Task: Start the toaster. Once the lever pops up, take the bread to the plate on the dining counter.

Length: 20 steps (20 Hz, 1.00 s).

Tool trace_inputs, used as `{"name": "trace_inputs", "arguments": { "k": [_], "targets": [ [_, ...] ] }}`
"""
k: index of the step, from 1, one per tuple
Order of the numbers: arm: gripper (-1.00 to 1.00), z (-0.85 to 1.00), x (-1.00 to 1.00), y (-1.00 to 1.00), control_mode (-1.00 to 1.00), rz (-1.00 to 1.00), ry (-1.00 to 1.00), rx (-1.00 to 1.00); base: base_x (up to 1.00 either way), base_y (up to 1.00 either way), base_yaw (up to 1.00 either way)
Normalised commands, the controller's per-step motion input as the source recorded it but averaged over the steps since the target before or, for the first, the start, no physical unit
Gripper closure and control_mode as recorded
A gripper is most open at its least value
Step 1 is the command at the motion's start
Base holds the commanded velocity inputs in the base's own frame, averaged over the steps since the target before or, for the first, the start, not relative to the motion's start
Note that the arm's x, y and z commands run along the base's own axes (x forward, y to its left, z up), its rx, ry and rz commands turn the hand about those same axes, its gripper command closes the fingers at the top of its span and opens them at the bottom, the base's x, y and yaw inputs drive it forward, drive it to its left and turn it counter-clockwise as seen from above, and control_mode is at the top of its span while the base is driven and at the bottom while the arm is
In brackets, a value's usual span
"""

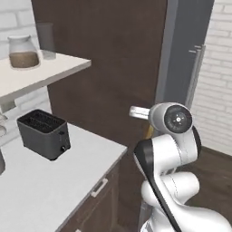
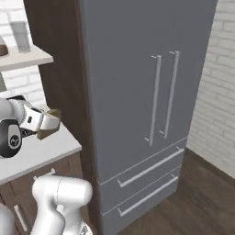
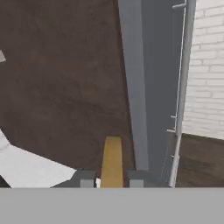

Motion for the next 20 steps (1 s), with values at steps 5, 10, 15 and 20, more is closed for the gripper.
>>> {"name": "trace_inputs", "arguments": {
  "k": [5, 10, 15, 20],
  "targets": [
    [1.0, 0.0, 0.0, 0.0, 1.0, 0.0, 0.0, 0.0, -0.38, 0.0, -0.85],
    [1.0, 0.0, 0.0, 0.0, 1.0, 0.0, 0.0, 0.0, -0.21, 0.0, -0.88],
    [1.0, 0.0, 0.0, 0.0, 1.0, 0.0, 0.0, 0.0, -0.1, 0.0, -0.92],
    [1.0, 0.0, 0.0, 0.0, 1.0, 0.0, 0.0, 0.0, -0.03, -0.03, -0.9]
  ]
}}
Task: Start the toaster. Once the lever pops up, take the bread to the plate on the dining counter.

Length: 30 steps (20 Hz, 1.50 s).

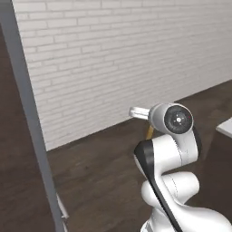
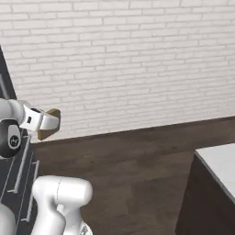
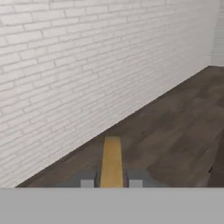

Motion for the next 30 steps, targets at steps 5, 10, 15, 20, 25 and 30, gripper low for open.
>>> {"name": "trace_inputs", "arguments": {
  "k": [5, 10, 15, 20, 25, 30],
  "targets": [
    [1.0, 0.0, 0.0, 0.0, 1.0, 0.0, 0.0, 0.0, 0.14, -0.08, -0.74],
    [1.0, 0.0, 0.0, 0.0, 1.0, 0.0, 0.0, 0.0, 0.82, 0.07, -0.5],
    [1.0, 0.0, 0.0, 0.0, 1.0, 0.0, 0.0, 0.0, 0.94, 0.27, -0.42],
    [1.0, 0.0, 0.0, 0.0, 1.0, 0.0, 0.0, 0.0, 0.75, 0.38, -0.51],
    [1.0, 0.0, 0.0, 0.0, 1.0, 0.0, 0.0, 0.0, 0.6, 0.41, -0.64],
    [1.0, 0.0, 0.0, 0.0, 1.0, 0.0, 0.0, 0.0, 0.56, 0.42, -0.66]
  ]
}}
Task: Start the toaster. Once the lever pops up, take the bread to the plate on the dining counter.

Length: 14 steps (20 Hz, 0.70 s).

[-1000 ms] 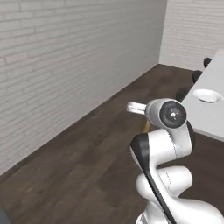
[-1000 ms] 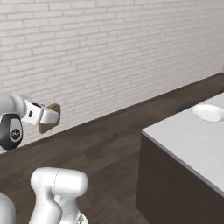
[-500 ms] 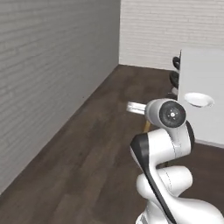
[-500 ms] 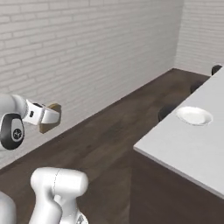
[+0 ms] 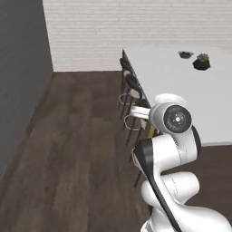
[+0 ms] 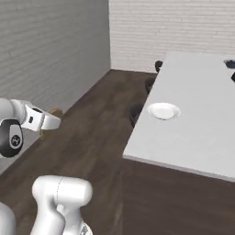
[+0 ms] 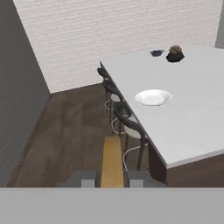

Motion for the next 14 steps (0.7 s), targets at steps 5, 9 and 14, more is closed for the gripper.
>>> {"name": "trace_inputs", "arguments": {
  "k": [5, 9, 14],
  "targets": [
    [1.0, 0.0, 0.0, 0.0, 1.0, 0.0, 0.0, 0.0, 0.52, 0.46, -0.68],
    [1.0, 0.0, 0.0, 0.0, 1.0, 0.0, 0.0, 0.0, 0.44, 0.56, -0.69],
    [1.0, 0.0, 0.0, 0.0, 1.0, 0.0, 0.0, 0.0, 0.31, 0.74, -0.69]
  ]
}}
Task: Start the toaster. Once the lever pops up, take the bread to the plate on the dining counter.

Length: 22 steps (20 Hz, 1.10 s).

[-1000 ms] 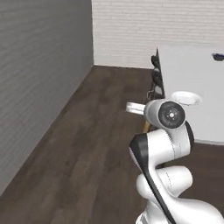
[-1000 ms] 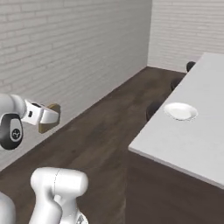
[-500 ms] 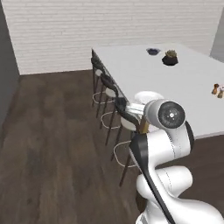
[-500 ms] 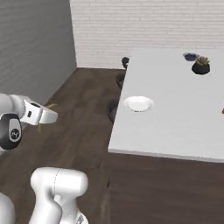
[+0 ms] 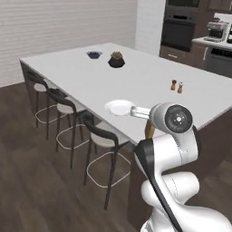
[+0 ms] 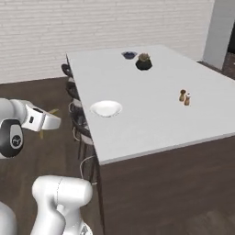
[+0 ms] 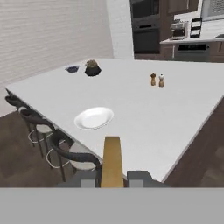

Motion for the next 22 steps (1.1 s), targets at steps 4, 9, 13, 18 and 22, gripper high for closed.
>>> {"name": "trace_inputs", "arguments": {
  "k": [4, 9, 13, 18, 22],
  "targets": [
    [1.0, 0.0, 0.0, 0.0, 1.0, 0.0, 0.0, 0.0, 0.2, 0.86, -0.64],
    [1.0, 0.0, 0.0, 0.0, 1.0, 0.0, 0.0, 0.0, 0.19, 0.82, -0.61],
    [1.0, 0.0, 0.0, 0.0, 1.0, 0.0, 0.0, 0.0, 0.23, 0.77, -0.59],
    [1.0, 0.0, 0.0, 0.0, 1.0, 0.0, 0.0, 0.0, 0.25, 0.74, -0.55],
    [1.0, 0.0, 0.0, 0.0, 1.0, 0.0, 0.0, 0.0, 0.21, 0.7, -0.52]
  ]
}}
